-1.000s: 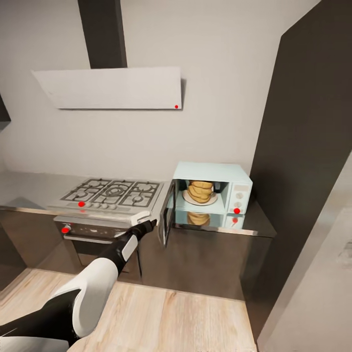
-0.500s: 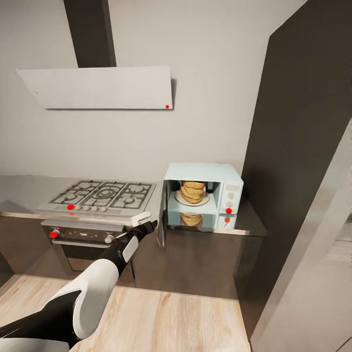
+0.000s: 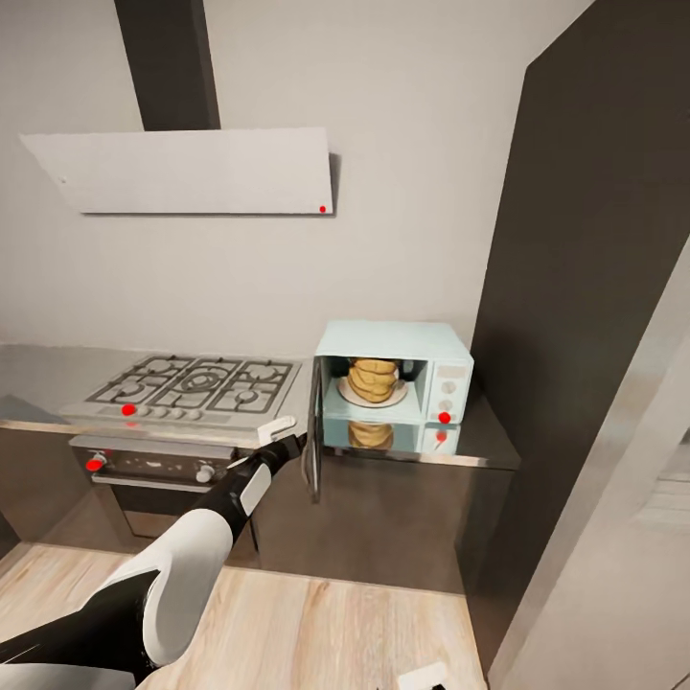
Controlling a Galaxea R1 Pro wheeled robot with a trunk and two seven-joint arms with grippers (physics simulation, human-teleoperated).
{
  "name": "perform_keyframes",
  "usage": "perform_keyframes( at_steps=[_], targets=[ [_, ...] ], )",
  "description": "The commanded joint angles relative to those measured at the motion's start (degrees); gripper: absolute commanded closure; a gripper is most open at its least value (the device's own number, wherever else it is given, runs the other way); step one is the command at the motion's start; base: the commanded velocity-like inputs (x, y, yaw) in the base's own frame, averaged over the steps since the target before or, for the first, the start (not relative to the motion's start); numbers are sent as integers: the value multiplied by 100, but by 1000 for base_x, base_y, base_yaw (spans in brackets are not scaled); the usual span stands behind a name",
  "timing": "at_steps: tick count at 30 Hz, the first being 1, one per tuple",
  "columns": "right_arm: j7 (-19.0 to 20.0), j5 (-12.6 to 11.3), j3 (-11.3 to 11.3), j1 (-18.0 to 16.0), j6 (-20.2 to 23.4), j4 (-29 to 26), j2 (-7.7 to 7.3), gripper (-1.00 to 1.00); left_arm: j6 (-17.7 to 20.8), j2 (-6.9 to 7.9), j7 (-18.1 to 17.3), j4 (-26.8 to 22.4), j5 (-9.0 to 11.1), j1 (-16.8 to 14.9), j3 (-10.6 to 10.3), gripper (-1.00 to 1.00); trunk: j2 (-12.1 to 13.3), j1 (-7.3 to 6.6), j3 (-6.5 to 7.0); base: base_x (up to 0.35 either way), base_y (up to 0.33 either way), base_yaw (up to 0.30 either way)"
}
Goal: In the kitchen, take the popcorn bag from the countertop, put it into the microwave, and heat it until the popcorn is cooked so the cooked popcorn ends up inside the bag.
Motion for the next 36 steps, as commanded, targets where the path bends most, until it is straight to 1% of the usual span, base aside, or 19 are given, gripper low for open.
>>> perform_keyframes(
  at_steps=[1, 2, 3, 4, 7, 10, 17, 22, 26, 34, 35, 36],
  targets=[
    [-51, 25, -28, -7, 1, 15, -7, -100, 44, -5, -30, -12, 32, 3, 31, -100, -13, 4, -14, 68, -146, 0],
    [-51, 25, -168, -7, 1, 23, -23, -100, 44, -5, -31, -13, 32, 6, 28, -100, -13, 4, -14, 105, -209, 0],
    [-42, 25, -363, -7, 1, 70, -52, -100, 44, -5, -29, -13, 32, 10, 27, -100, -13, 4, -14, 125, -242, 0],
    [-30, 30, -620, -7, -18, 266, -115, -100, 44, -5, -29, -12, 32, 14, 28, -100, -13, 4, -14, 112, -207, 0],
    [-10, 30, -834, -7, -134, 776, -210, -100, 44, -5, -30, -11, 32, 29, 27, -100, -13, 4, -14, 41, -76, 0],
    [-7, 34, -870, -4, -124, 1256, -226, -100, 44, -5, -32, -10, 39, 47, 18, -100, -13, 4, -14, 94, -88, 0],
    [-14, 34, -871, 38, -97, 1308, -146, -100, 44, -5, -33, -5, 41, 52, 28, -100, -13, 4, -14, 195, -184, 0],
    [3, 34, -871, 71, -96, 1319, -138, -100, 44, -5, -34, -4, 41, 52, 27, -100, -13, 4, -14, 74, -65, 0],
    [10, 34, -871, 118, -144, 1563, -138, -100, 35, -5, -34, -4, 41, 59, 34, -100, -13, 4, -14, 141, -123, 0],
    [10, 31, -902, 203, -146, 1588, -146, -100, 27, -5, -34, -4, 41, 82, 34, -100, -13, 4, -14, 5, -4, 0],
    [10, 11, -936, 240, -145, 1588, -156, -100, 27, -5, -34, -4, 41, 89, 34, -100, -13, 4, -14, 0, 0, 0],
    [10, -44, -1041, 280, -147, 1589, -171, -100, 27, -5, -34, -4, 41, 93, 34, -100, -13, 4, -14, 0, 0, 0]
  ],
)
